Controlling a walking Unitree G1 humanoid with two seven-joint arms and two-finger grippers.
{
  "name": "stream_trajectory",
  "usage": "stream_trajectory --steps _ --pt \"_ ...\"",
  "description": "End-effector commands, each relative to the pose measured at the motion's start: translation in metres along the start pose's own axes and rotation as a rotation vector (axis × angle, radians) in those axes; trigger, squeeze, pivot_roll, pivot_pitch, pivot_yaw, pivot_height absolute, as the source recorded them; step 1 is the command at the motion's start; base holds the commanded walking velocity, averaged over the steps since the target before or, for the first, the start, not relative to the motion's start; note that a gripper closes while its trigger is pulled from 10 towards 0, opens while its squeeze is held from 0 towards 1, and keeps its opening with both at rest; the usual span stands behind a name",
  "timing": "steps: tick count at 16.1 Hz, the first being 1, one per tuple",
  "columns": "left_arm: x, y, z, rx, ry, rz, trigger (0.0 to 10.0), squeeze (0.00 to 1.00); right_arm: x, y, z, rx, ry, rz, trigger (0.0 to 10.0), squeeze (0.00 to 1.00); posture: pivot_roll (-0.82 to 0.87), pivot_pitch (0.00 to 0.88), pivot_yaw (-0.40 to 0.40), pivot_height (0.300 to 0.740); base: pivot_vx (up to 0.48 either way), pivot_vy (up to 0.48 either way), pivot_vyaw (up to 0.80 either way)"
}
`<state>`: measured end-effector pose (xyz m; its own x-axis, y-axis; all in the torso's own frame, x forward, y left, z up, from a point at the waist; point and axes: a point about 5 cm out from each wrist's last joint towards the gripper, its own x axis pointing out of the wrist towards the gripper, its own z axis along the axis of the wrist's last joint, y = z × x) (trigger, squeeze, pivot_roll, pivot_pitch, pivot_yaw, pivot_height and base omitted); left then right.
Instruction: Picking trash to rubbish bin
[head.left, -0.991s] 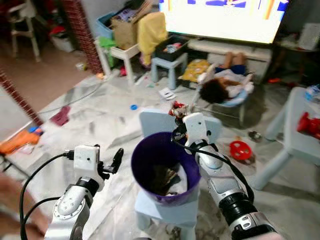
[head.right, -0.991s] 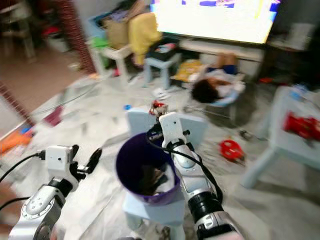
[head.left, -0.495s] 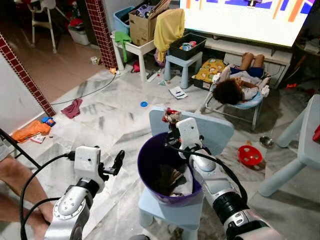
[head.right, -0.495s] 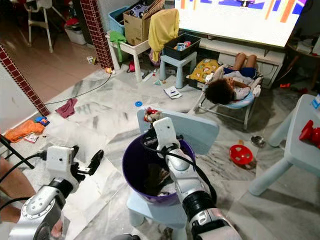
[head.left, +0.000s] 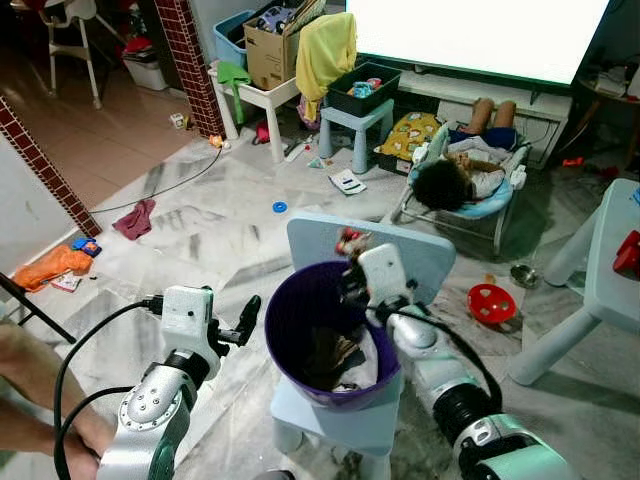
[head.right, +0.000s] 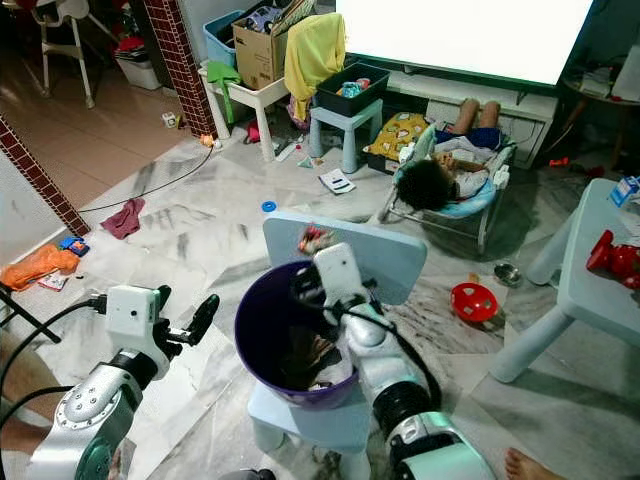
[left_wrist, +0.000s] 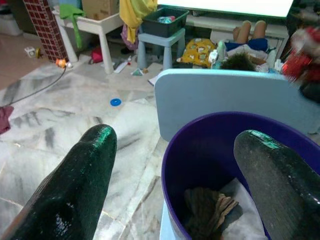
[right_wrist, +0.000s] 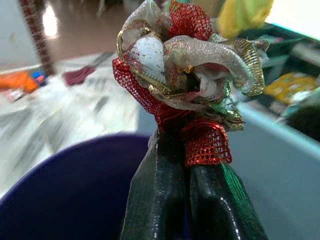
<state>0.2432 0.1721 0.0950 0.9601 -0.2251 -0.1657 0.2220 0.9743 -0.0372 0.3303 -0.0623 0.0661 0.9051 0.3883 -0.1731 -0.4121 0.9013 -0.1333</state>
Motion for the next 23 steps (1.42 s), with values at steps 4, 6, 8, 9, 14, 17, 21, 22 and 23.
stream_trajectory --steps 4,6,8,9,14,17,21,22,23 --pt "0.002 -0.006 -0.002 0.006 0.022 -0.039 10.0 0.0 0.001 0.012 -0.009 -0.019 0.065 0.053 10.0 1.0 0.16 0.062 0.016 0.74 0.0 0.0 0.0" --pt "0.004 -0.006 -0.003 0.006 0.029 -0.045 10.0 0.0 -0.001 0.014 -0.014 -0.007 0.08 0.064 10.0 1.0 0.16 0.059 0.017 0.74 0.0 0.0 0.0" --pt "0.006 -0.006 -0.002 0.004 0.027 -0.047 10.0 0.0 -0.001 0.013 -0.015 -0.008 0.08 0.064 10.0 1.0 0.16 0.059 0.017 0.74 0.0 0.0 0.0" --pt "0.006 -0.006 -0.002 0.004 0.027 -0.047 10.0 0.0 -0.001 0.013 -0.015 -0.008 0.08 0.064 10.0 1.0 0.16 0.059 0.017 0.74 0.0 0.0 0.0" --pt "0.011 -0.008 -0.002 -0.002 0.028 -0.058 10.0 0.0 -0.002 0.006 -0.017 -0.004 0.076 0.058 10.0 1.0 0.14 0.065 0.012 0.74 0.0 0.0 0.0" --pt "0.011 -0.011 -0.003 -0.019 0.03 -0.073 10.0 0.0 -0.003 0.003 -0.018 -0.005 0.076 0.056 10.0 1.0 0.13 0.064 0.009 0.74 0.0 0.0 0.0" --pt "0.01 -0.018 -0.008 -0.048 0.059 -0.119 10.0 0.0 -0.004 -0.001 -0.018 -0.009 0.073 0.051 10.0 1.0 0.12 0.063 0.003 0.74 0.0 0.0 0.0" --pt "0.011 -0.018 -0.008 -0.049 0.058 -0.119 10.0 0.0 -0.004 -0.001 -0.018 -0.01 0.072 0.05 10.0 1.0 0.12 0.062 0.002 0.74 0.0 0.0 0.0" --pt "0.011 -0.019 -0.008 -0.048 0.056 -0.119 10.0 0.0 -0.004 -0.002 -0.018 -0.012 0.07 0.05 10.0 1.0 0.12 0.061 0.002 0.74 0.0 0.0 0.0"
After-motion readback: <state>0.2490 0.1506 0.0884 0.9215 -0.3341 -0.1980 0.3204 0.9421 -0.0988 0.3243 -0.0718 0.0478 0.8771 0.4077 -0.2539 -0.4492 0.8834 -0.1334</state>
